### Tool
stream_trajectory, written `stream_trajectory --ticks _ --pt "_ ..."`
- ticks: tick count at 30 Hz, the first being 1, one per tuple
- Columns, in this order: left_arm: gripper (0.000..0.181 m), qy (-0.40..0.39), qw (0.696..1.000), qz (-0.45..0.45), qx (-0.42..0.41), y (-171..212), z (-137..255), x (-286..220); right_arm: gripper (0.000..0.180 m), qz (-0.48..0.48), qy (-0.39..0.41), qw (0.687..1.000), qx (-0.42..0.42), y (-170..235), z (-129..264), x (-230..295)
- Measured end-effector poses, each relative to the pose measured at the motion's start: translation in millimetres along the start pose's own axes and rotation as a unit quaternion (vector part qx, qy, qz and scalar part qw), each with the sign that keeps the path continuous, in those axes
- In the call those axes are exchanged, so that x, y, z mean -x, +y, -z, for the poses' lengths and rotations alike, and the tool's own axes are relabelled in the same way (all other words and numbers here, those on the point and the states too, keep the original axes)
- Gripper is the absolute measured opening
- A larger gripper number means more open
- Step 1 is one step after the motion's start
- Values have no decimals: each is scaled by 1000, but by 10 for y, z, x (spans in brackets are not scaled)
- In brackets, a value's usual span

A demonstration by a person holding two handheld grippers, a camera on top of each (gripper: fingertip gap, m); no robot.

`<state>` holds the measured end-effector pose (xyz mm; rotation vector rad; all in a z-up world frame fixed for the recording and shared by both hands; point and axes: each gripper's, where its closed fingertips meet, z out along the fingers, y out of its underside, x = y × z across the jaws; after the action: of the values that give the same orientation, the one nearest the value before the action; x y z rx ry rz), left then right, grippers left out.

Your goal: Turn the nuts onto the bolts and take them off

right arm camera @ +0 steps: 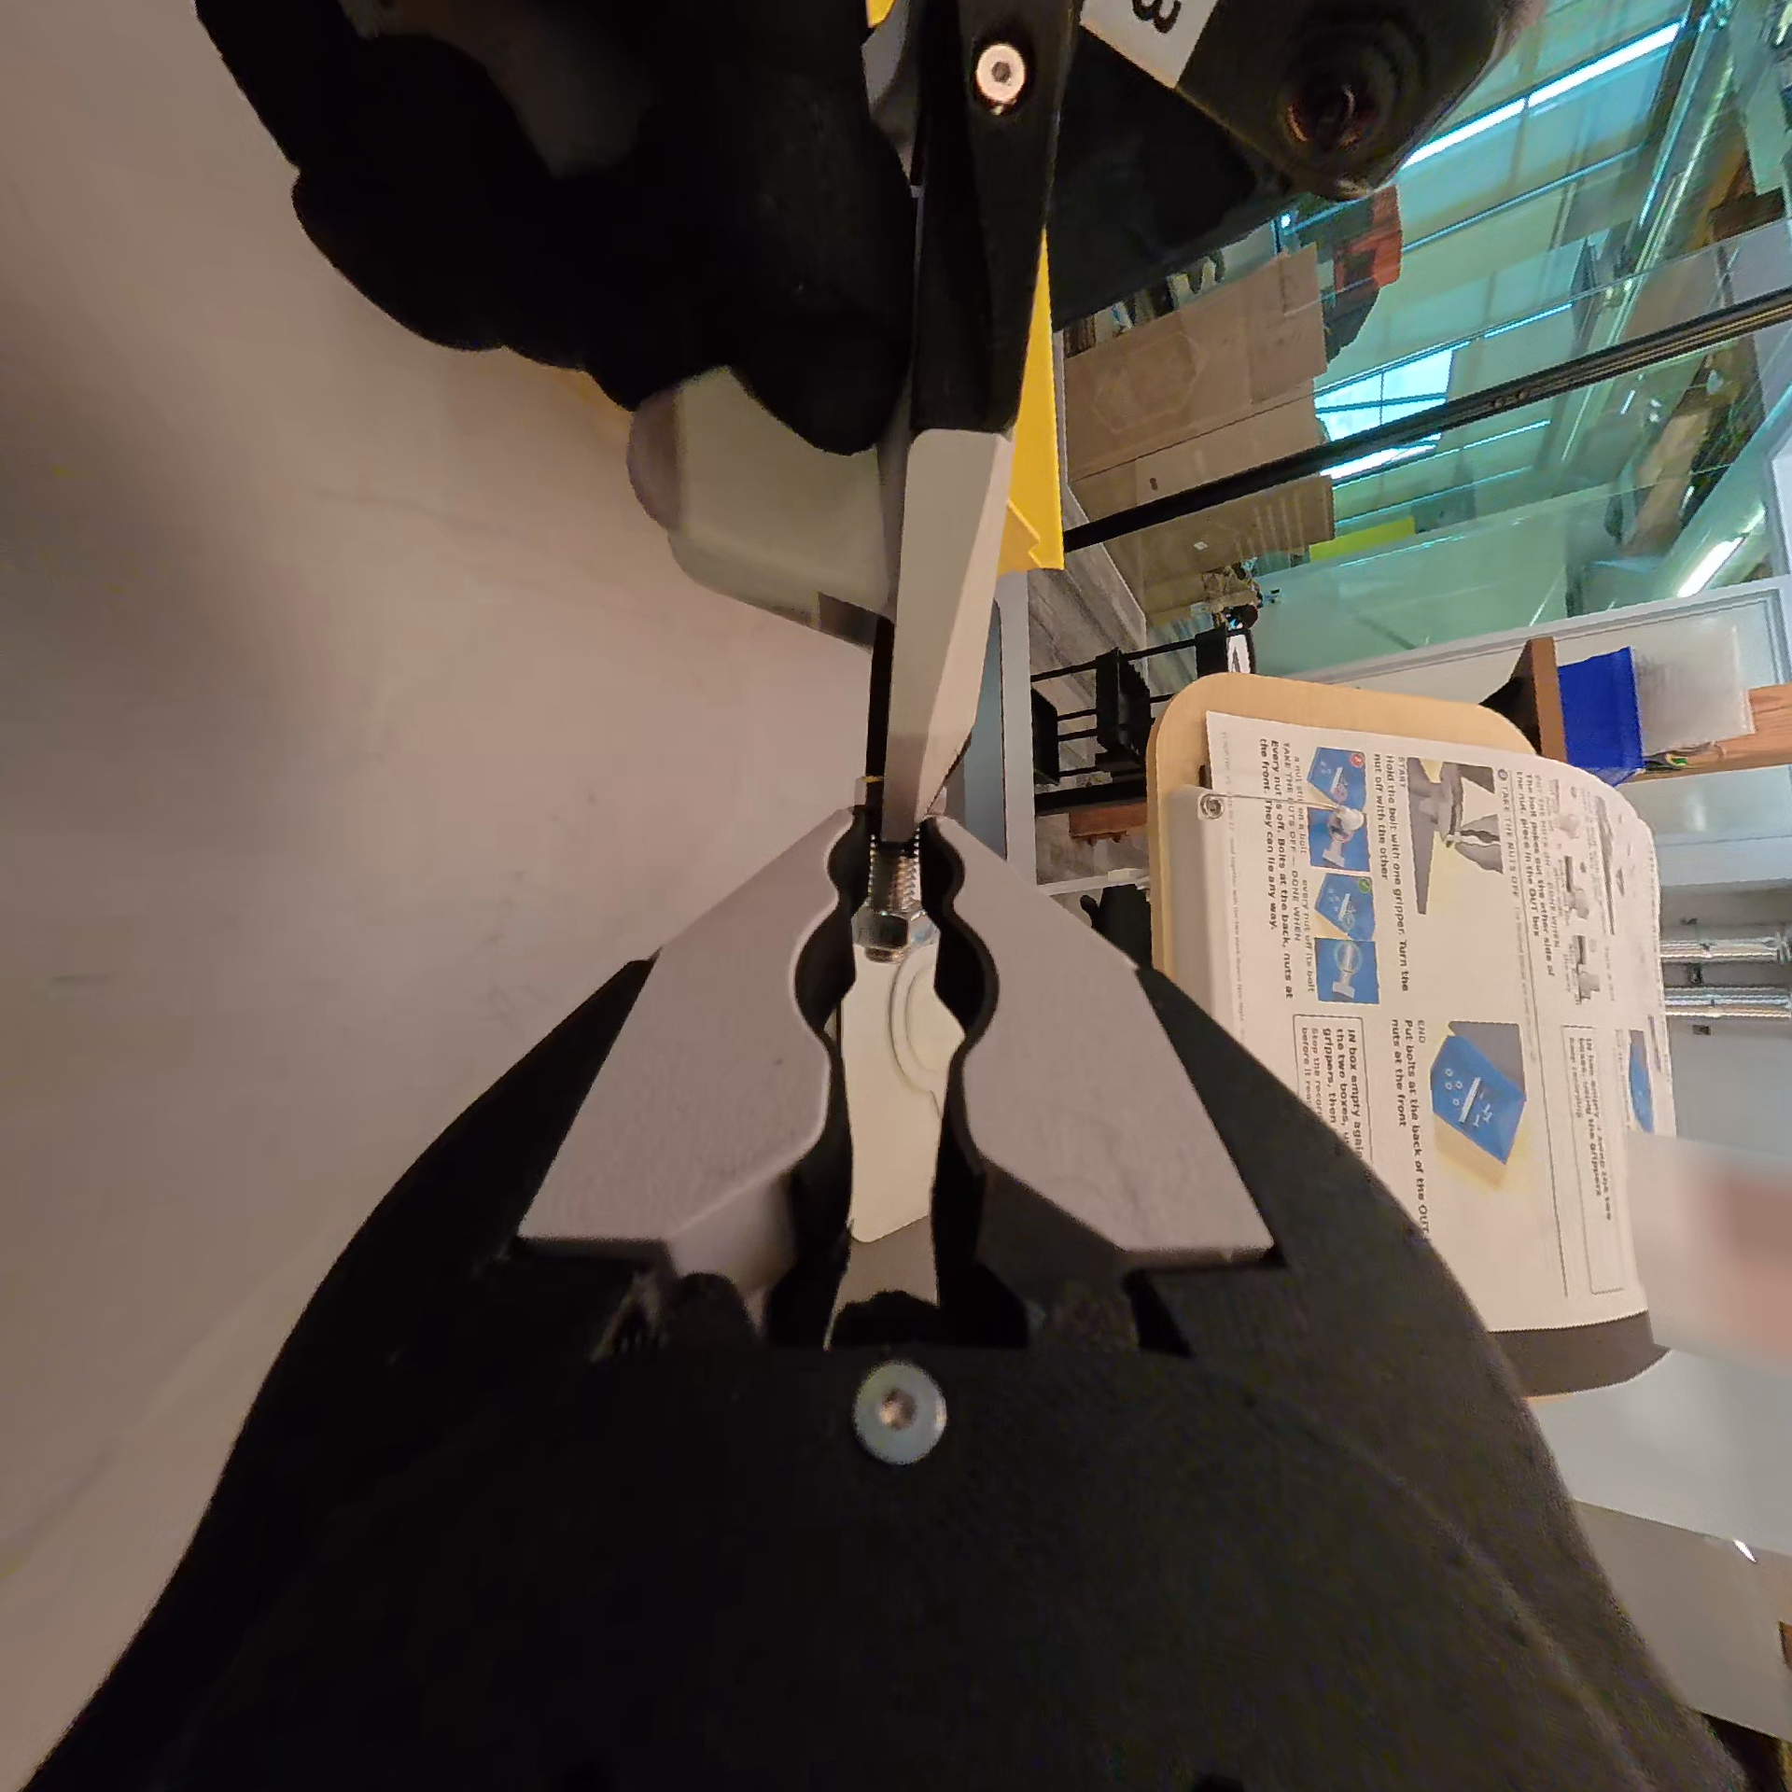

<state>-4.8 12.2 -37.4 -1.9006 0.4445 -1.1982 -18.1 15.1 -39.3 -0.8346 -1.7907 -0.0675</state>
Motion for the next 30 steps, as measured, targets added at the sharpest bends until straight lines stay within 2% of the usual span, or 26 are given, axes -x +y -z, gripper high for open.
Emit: stream_trajectory --ticks 2,7,9,11,14,18,20,21,26,30 --pt "16 5 1000 2 -12 -23 8 -3 7 0 5 1000 -2 -6 0 -20" --pt "16 18 999 13 -37 -53 29 8 23 -24 14 1000 -6 22 40 -113" --pt "16 34 998 16 -58 -103 62 -10 26 -62 5 998 -29 17 101 -141" --pt "16 48 996 21 -78 -151 96 -22 30 -146 -14 987 -62 47 169 -184" --pt "16 77 990 19 -114 -228 143 -95 30 -301 -44 944 -131 120 278 -285" --pt "16 105 986 2 -128 -259 148 -210 34 -483 -147 827 -247 2 343 -276" --pt "16 110 985 -10 -134 -275 148 -256 33 -535 -189 771 -290 -59 354 -277" --pt "16 116 984 -12 -134 -274 145 -282 31 -548 -198 754 -304 -70 355 -284" --pt "16 125 983 -20 -131 -248 114 -338 16 -563 -237 721 -326 -150 337 -244" --pt "16 130 983 -21 -131 -248 110 -347 15 -571 -241 709 -337 -160 352 -262"
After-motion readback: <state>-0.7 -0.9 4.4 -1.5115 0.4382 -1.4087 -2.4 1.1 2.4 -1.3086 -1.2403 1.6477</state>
